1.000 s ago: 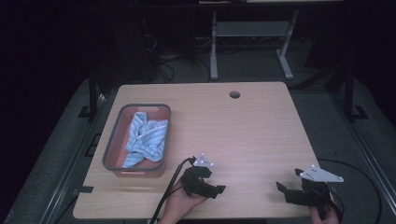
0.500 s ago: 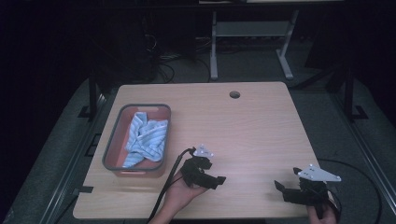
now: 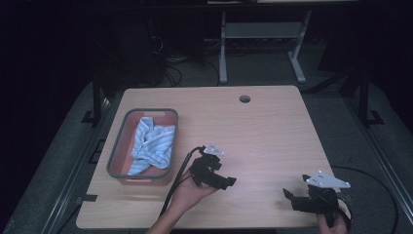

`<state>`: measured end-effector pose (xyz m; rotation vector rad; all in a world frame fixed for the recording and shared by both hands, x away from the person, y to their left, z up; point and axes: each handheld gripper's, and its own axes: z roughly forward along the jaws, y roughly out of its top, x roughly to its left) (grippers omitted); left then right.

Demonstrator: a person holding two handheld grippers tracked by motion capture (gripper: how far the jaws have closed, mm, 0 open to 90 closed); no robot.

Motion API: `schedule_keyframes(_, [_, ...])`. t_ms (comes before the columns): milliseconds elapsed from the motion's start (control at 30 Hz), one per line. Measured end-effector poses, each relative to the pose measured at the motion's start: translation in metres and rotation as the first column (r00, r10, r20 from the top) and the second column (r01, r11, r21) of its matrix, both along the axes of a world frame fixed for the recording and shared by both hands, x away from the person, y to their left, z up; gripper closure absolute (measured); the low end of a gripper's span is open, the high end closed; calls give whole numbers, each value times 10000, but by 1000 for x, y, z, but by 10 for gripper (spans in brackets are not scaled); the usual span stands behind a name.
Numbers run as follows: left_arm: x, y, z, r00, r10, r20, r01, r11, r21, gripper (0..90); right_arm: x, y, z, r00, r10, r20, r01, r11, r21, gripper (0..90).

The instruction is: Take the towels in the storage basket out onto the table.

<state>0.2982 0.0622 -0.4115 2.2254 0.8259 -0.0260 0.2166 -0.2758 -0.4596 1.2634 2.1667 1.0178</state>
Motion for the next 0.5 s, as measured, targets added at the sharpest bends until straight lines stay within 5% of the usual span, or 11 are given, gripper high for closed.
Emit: schedule_keyframes(500, [23,4,28,9993,319,170,-326,9983,474,229,-1,-1,1,10000,-27,13,27,10000,73,138])
